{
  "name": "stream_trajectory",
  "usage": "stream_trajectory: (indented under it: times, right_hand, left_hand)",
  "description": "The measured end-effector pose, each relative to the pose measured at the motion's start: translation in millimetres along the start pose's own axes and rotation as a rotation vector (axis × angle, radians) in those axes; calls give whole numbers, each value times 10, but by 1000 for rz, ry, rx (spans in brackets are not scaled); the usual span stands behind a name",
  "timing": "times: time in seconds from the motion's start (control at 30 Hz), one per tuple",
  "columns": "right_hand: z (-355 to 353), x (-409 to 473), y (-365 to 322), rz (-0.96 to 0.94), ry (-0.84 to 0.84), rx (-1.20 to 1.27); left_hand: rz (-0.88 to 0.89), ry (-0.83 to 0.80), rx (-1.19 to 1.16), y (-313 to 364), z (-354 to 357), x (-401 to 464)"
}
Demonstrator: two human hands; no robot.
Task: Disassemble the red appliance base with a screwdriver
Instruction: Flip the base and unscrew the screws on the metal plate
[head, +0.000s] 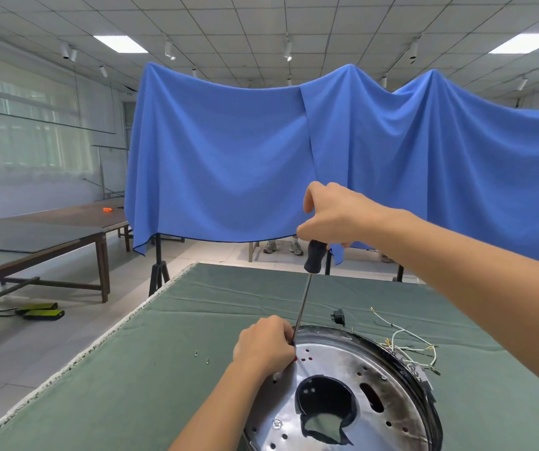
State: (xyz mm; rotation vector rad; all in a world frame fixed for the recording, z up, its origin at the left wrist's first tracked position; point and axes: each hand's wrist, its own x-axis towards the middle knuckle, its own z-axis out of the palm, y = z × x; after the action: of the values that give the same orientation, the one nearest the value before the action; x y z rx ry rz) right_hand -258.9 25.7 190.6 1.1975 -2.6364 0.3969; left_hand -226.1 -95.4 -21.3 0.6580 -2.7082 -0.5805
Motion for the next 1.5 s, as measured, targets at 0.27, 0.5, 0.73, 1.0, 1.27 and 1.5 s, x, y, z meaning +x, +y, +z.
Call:
stream_trajectory:
  times: [0.27,0.5,0.73,1.0,1.27,1.5]
  right_hand:
    - [110,28,72,-28,182,-52]
    - [99,21,150,-56,322,-50]
    - [125,47,305,-49,617,106]
    - [985,-207,474,-82,627,306]
    - [1694,-434,379,-52,623,544]
    - [1923,-430,306,-47,479,571]
  left_hand:
    - [-9,11,-30,-9,0,-1]
    - [-26,17,-49,7,-1,15]
    - [-50,84,-87,24,14,8]
    - [-169,338,-429,50,-80,11]
    - [-415,511,-1192,-229,-342,-130]
    - [-502,491,-1381,-669,-285,-296]
